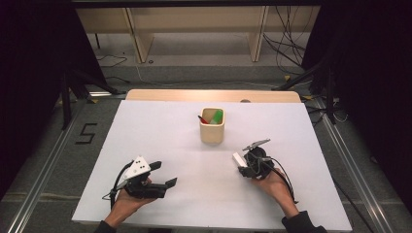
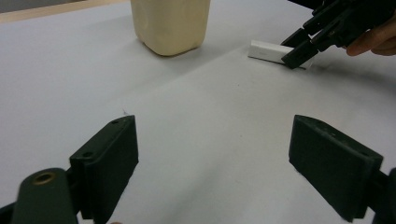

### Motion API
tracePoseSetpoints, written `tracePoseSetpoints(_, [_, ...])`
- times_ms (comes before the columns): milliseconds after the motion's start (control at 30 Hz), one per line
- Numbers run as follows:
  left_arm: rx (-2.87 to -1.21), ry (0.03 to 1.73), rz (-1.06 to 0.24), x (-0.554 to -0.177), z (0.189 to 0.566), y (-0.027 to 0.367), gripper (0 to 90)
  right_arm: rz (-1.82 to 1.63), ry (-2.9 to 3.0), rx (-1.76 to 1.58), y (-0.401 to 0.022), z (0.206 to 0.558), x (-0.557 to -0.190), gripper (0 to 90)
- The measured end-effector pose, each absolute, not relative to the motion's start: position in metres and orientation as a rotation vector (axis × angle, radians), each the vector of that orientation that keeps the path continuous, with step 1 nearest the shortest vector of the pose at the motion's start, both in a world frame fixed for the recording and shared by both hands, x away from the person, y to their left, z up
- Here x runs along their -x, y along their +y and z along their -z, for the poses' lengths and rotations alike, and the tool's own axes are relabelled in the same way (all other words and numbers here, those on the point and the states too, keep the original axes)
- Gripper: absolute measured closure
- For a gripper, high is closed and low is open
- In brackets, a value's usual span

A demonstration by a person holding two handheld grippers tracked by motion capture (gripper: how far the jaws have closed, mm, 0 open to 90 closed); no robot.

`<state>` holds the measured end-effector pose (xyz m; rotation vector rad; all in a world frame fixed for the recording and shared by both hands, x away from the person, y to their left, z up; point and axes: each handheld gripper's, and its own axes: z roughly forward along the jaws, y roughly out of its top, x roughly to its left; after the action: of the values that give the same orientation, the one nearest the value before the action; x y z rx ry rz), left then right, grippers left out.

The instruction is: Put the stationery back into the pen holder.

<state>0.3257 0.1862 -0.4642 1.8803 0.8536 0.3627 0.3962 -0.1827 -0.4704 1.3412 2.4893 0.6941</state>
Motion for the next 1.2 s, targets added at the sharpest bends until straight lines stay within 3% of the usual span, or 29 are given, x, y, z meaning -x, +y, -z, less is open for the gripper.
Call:
tracePoseSetpoints(167, [-1.882, 0.854, -0.364, -0.326, 0.464, 0.187, 15.4, -0.671, 2.479, -1.327, -0.181, 0.471, -0.396, 66.4])
tracePoseSetpoints(1200, [-1.885, 0.866, -0.357, -0.328, 0.466, 0.188, 15.4, -0.843, 2.499, -1.045, -0.162, 0.443, -0.374, 68.2])
